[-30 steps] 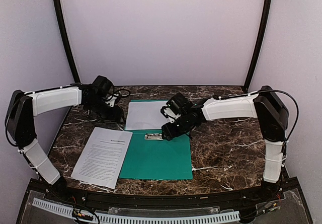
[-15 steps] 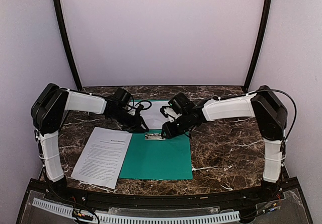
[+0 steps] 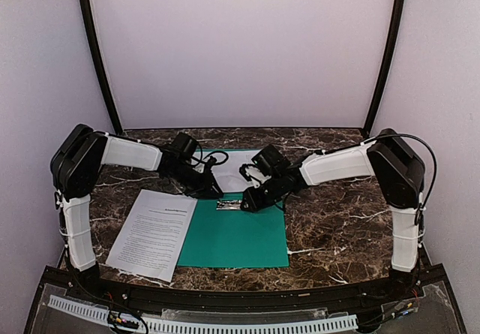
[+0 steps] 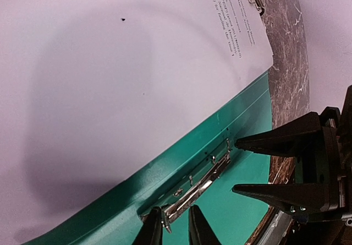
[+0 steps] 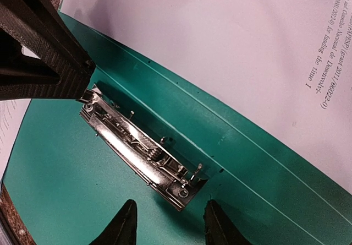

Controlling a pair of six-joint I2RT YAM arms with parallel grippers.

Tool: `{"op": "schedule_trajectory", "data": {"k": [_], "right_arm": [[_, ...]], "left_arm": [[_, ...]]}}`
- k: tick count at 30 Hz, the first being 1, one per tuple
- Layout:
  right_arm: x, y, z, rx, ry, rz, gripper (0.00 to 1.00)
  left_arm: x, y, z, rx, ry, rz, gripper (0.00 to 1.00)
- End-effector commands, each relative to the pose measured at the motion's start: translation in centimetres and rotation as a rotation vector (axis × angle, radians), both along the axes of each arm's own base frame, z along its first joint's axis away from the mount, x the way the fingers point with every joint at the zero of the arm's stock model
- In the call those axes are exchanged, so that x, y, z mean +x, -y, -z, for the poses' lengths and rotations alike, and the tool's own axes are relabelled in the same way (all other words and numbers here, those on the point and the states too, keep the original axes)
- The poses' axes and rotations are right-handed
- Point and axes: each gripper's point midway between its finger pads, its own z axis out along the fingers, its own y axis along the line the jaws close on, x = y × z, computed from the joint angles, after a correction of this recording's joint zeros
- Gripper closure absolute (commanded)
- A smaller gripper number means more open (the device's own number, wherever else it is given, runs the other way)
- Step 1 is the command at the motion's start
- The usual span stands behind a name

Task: Put the files into the folder
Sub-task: Open the spring clip on the folder with some files.

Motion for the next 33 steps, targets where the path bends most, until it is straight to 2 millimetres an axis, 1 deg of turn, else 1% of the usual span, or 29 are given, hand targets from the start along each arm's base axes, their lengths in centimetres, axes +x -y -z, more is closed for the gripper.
{"op": "schedule_trajectory", "data": {"k": [1,5,9,14,23,28,33], "right_arm": [[-0.5,0.7,1.6,-0.019,-0.037,0.012,0.60],[-0.5,0.6,1.7,-0.013,-0.041,0.013,0.60],[-0.5,0.6,1.8,-0.013,-0.043,0.012,0.60],[-0.5,0.7,1.9,-0.018,-0.043,0.014,0.61],[-0.5,0.6,2.0,-0.014,-0.047,0.010,0.61],[-0.5,0.6,1.9,-0.013,-0.045,0.012,0.61],[-0.6,0.7,2.0,-0.017,-0.044,0.011,0.61]], "left_arm": [[-0.3,0.0,-0.2,0.018,-0.005,0.011,0.80],[-0.6,-0.1,-0.3,0.023,-0.005,0.012,0.76],[-0.8,-0.2,-0.3,0.028,-0.005,0.012,0.76],[-1.2,-0.3,0.0,0.038,-0.015,0.014,0.82],[-1.6,-0.6,1.0,0.056,-0.039,0.015,0.86],[-1.5,-0.6,1.5,0.061,-0.045,0.013,0.91],[-1.9,-0.9,2.1,0.077,-0.060,0.011,0.98]]}}
